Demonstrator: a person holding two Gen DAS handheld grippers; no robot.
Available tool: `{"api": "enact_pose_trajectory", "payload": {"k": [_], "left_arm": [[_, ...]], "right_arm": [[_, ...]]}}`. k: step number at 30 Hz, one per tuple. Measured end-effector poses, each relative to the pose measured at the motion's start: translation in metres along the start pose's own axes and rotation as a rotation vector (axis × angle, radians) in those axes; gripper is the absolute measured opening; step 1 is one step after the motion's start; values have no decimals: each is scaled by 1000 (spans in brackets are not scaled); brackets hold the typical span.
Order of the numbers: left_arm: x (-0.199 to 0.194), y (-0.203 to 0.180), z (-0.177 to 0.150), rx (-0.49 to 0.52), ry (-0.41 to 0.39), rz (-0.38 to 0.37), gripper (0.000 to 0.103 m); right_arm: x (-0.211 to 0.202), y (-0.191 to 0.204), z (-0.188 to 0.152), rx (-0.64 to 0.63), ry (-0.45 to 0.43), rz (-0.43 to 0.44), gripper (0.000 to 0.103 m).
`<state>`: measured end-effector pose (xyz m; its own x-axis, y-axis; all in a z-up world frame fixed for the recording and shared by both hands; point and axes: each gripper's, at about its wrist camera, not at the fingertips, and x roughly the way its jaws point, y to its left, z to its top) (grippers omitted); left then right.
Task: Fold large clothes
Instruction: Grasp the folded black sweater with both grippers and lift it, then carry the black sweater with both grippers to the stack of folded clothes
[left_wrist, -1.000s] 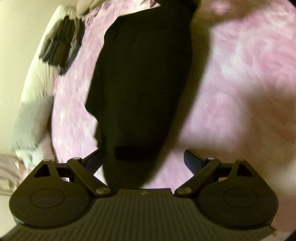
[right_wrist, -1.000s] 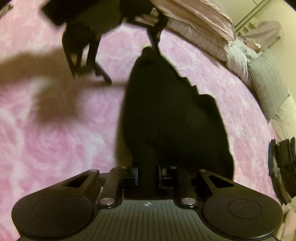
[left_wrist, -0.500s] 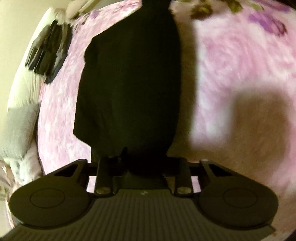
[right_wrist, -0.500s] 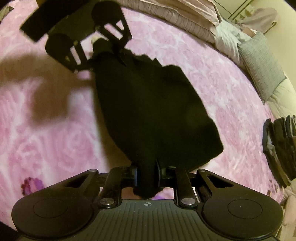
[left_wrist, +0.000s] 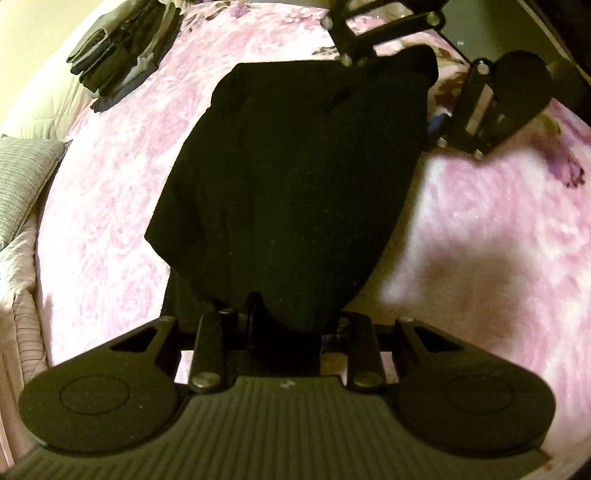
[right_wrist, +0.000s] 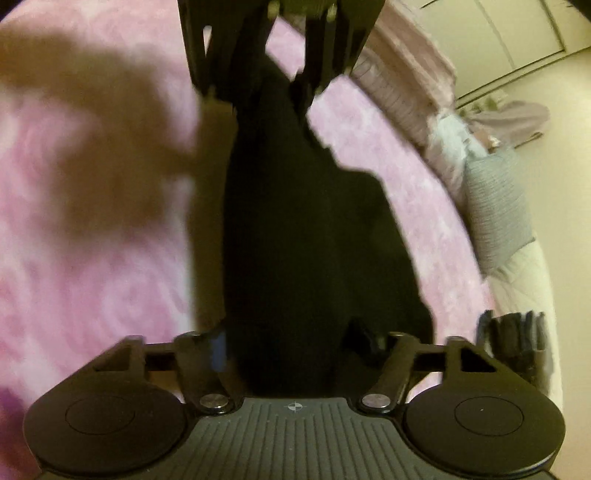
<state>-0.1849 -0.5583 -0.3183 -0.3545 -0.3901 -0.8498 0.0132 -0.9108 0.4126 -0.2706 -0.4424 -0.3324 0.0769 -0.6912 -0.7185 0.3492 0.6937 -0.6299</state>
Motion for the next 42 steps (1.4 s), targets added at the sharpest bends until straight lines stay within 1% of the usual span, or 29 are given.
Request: {"api": "enact_pose_trajectory", "payload": {"k": [1,2,3,4,5,7,8,10,12,14,16,18,19,22,26,29,33,37,42], "left_arm": [[-1,-3,-1,3,1,19,31],[-3,-7,-3,10,1,43,33],[-6,-12,-4,21,-3,66,39],[-8,-16,-4,31,-7,92,53],[-13,-22,-4,41,-16,125,58],[-20,-35,-2,88,-32,159,67],[-21,-42,0,119,-37,182,69],[-19,-51,4,169,-38,208,70],[-12,-51,9,179,-19,225,70],[-6,-47,11,174,2,235,63],[-6,-42,13,155,23,218,41],[-12,-43,17,157,26,174,29],[-17,-45,19,163,26,156,26],[-38,-45,27,131,32,80,25],[-78,-39,41,78,32,-14,24],[-106,-37,52,19,37,-87,24],[-139,-42,64,6,48,-164,23],[-167,-51,69,-1,48,-182,23],[-198,-60,73,18,53,-167,23]], "right_arm": [[-3,-2,-1,-3,0,7,41],[-8,-7,-1,13,1,12,34],[-12,-16,0,44,9,24,32],[-16,-25,2,74,21,39,30],[-19,-34,5,102,31,51,29],[-24,-47,10,125,34,69,28],[-27,-54,12,129,35,78,28],[-34,-65,18,135,38,100,28],[-40,-75,21,130,42,120,27],[-46,-80,20,114,44,134,27],[-54,-79,14,102,51,151,27],[-60,-76,9,99,65,176,27],[-62,-76,9,92,76,194,27],[-78,-81,7,73,89,237,27],[-118,-91,10,62,99,305,26],[-144,-102,12,77,123,375,26],[-180,-107,17,65,144,447,25],[-212,-105,23,56,146,474,25],[-243,-103,28,47,132,450,25]]}}
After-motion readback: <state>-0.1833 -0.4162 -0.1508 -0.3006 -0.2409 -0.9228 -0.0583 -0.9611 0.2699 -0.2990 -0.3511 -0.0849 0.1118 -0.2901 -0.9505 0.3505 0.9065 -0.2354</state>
